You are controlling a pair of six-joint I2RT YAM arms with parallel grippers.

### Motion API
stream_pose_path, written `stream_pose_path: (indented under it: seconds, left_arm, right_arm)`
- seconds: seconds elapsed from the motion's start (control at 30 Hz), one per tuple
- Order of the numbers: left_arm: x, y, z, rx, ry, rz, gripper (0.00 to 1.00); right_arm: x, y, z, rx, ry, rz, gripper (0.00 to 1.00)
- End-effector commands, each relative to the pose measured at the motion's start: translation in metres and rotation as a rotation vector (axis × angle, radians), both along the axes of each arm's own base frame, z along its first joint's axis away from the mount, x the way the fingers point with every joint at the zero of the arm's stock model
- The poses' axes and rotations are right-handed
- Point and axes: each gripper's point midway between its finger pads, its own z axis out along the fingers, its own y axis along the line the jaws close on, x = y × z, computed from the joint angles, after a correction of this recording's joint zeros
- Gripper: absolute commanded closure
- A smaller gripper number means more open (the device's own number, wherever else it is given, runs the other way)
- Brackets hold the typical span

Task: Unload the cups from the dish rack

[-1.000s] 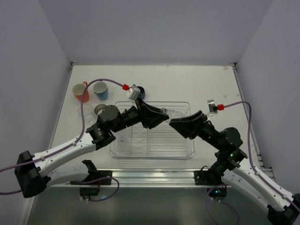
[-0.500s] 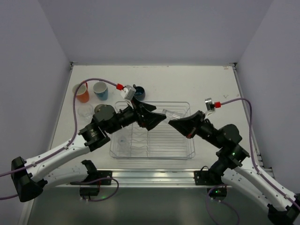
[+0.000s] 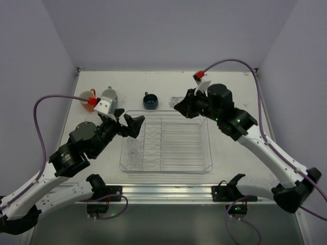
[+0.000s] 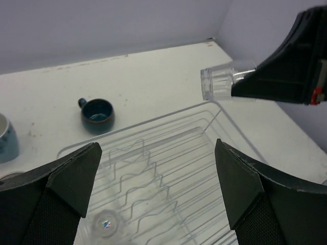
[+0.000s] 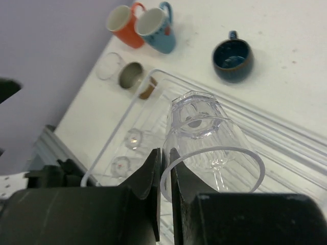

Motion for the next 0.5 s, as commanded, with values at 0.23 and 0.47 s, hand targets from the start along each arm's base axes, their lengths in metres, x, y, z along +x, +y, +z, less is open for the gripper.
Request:
stream_pose_path:
  seconds: [0.23, 0.47]
  left_arm:
    - [0.003, 0.040, -0.057, 0.232, 0.022, 0.123, 0.00]
    - [0.007, 0.030, -0.079, 0.256, 0.077, 0.104, 0.00]
  right_arm:
    - [0.125, -0.017, -0.057, -0.674, 0.133, -0.163, 1.00]
    - [0.182, -0.011, -0.126, -0.834, 0.277, -0.129, 1.00]
